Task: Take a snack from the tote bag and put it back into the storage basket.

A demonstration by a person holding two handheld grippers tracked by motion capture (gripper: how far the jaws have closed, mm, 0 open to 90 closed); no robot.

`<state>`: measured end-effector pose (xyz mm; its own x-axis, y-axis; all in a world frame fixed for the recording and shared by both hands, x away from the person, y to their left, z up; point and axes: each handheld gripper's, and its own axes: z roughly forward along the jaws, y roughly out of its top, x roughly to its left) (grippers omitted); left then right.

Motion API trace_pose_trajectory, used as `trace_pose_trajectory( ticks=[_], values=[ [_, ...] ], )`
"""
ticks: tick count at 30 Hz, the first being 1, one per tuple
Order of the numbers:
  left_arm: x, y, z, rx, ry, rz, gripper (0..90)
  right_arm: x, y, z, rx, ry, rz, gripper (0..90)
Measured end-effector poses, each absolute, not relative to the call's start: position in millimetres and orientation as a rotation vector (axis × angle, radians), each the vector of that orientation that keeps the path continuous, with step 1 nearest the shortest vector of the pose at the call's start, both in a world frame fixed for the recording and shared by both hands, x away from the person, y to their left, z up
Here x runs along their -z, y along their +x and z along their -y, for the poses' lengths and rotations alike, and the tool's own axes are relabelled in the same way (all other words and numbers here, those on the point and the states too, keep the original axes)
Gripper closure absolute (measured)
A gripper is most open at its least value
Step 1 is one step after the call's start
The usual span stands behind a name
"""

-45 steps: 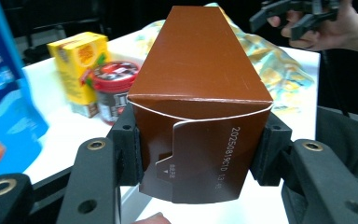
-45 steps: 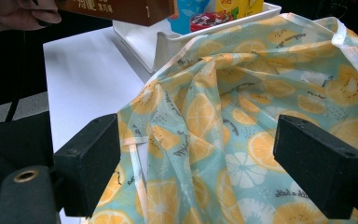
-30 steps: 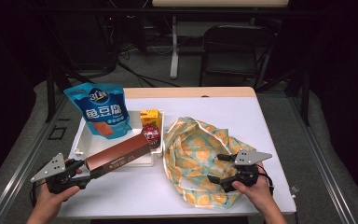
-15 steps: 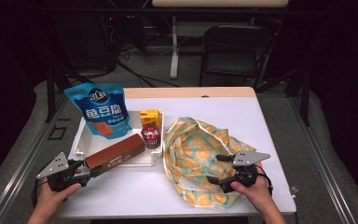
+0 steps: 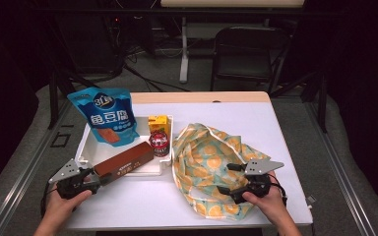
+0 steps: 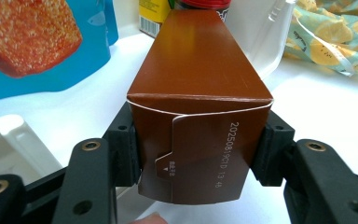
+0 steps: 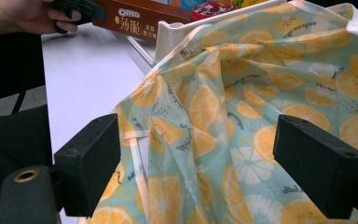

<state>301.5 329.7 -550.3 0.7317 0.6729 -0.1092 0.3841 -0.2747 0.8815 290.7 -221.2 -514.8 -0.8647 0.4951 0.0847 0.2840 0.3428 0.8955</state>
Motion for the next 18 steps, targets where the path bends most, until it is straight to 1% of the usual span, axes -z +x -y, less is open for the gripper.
trace_pose_trajectory(
  ticks=[6, 7, 8, 18],
  values=[
    [551.0, 300.9, -330.7, -0.372, 1.892, -0.856, 42.7, 515.6, 290.5, 220.2, -1.533, 0.705, -2.405, 14.9],
    [551.7, 300.1, -329.6, -0.394, 1.878, -0.871, 42.0, 515.6, 290.5, 220.2, -1.529, 0.702, -2.408, 14.9],
    [550.6, 300.4, -331.0, -0.378, 1.896, -0.864, 41.9, 515.6, 290.4, 220.1, -1.527, 0.703, -2.407, 14.8],
    [551.6, 302.9, -329.2, -0.386, 1.892, -0.871, 43.9, 515.8, 290.3, 219.7, -1.529, 0.701, -2.409, 14.9]
  ],
)
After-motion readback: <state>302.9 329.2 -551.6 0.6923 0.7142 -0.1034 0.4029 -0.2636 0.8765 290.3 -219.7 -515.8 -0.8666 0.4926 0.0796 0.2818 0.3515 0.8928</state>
